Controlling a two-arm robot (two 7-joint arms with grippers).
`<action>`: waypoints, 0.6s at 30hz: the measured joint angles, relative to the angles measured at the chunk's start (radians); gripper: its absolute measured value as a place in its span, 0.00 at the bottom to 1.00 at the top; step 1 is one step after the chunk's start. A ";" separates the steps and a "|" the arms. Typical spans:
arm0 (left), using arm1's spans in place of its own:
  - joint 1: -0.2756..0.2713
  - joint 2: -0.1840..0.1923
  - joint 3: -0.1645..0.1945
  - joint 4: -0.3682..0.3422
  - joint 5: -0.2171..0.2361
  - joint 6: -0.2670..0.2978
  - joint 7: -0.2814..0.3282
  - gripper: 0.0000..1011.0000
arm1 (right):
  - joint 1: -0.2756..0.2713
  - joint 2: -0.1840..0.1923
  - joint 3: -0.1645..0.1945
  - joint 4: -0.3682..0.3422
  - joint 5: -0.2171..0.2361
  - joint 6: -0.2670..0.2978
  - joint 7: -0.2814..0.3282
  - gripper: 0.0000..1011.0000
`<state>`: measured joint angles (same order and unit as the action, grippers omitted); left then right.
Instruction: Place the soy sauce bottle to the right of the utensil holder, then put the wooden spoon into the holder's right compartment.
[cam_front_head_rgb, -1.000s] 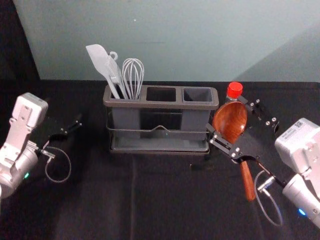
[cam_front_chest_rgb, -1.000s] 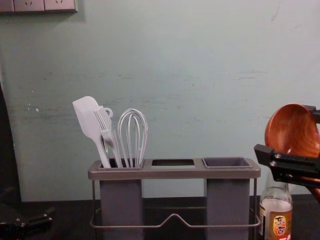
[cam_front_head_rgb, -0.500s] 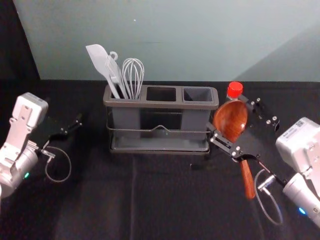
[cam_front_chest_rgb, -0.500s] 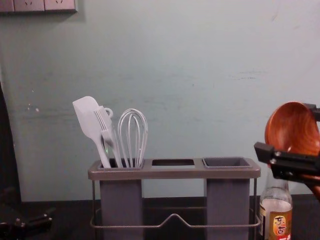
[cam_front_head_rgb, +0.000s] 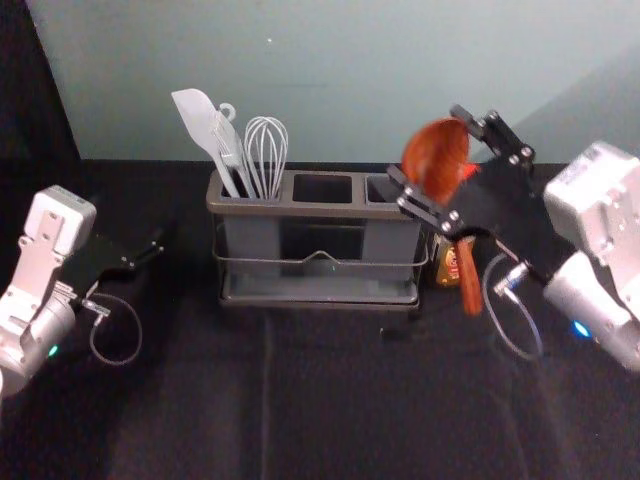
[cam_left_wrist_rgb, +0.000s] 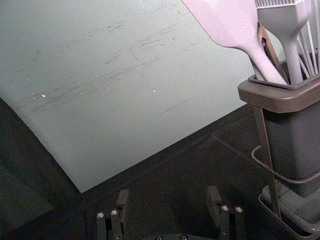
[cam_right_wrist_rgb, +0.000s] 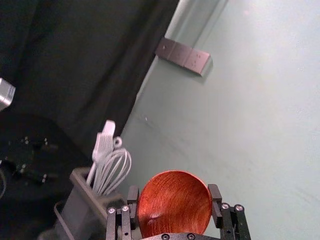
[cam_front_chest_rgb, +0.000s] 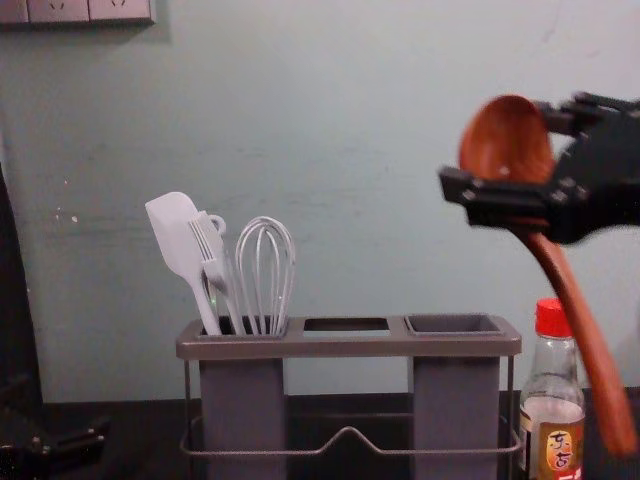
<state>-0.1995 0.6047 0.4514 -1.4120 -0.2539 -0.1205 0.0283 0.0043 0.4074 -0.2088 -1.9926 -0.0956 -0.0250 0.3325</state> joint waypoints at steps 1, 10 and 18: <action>0.000 0.000 0.000 0.000 0.000 0.000 0.000 0.99 | 0.037 -0.005 -0.013 0.024 0.009 -0.006 0.009 0.83; 0.000 0.000 0.000 0.000 0.000 0.000 0.000 0.99 | 0.198 -0.036 -0.074 0.150 0.013 -0.075 0.019 0.83; 0.000 0.000 0.000 0.000 0.000 0.000 0.000 0.99 | 0.295 -0.079 -0.105 0.249 0.021 -0.144 -0.007 0.83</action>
<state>-0.1995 0.6047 0.4514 -1.4120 -0.2539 -0.1205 0.0283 0.2988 0.3285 -0.3133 -1.7434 -0.0745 -0.1686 0.3258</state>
